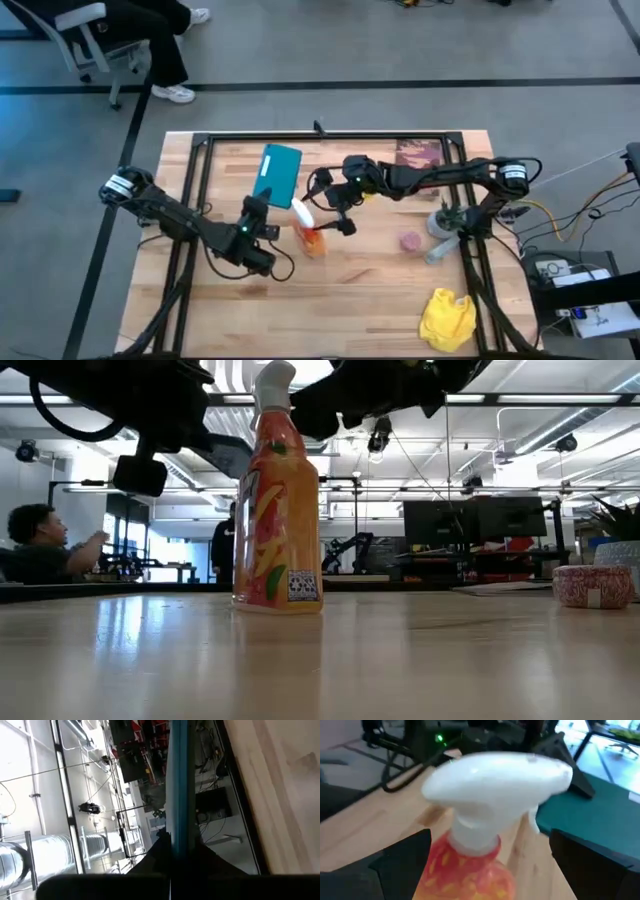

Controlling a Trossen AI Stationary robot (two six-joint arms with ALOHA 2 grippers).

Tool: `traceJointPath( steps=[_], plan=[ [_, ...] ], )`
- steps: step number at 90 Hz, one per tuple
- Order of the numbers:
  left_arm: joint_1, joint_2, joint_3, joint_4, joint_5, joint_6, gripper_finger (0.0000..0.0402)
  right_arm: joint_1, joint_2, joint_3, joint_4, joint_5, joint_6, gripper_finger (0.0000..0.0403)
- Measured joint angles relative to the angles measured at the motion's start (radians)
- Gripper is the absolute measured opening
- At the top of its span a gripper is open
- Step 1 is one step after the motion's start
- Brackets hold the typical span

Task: Apply microfiber cloth
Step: Spray the front and back of the tablet with the spray cleaning bottle

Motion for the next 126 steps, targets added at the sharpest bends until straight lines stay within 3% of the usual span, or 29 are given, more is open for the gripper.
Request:
traceJointPath(
  steps=[14,48,71,90,126],
  plan=[
    [0.003,0.000,0.000,0.002,-0.001,0.000,0.0010,-0.007,0.023,0.017,0.018,-0.011,-0.013,0.0387],
    [0.003,0.000,0.000,-0.005,-0.031,0.004,0.0010,-0.009,0.140,0.086,0.081,-0.173,0.041,0.0387],
    [0.003,-0.001,0.000,-0.011,-0.063,0.177,0.0009,-0.007,0.164,0.097,0.092,-0.184,0.088,0.0387],
    [0.003,-0.003,0.000,-0.010,-0.062,0.339,0.0009,-0.003,0.164,0.098,0.147,-0.182,0.216,0.0387],
    [0.003,-0.043,0.000,-0.011,-0.062,0.520,0.0009,0.008,0.164,0.097,0.153,-0.178,0.160,0.0387]
  ],
)
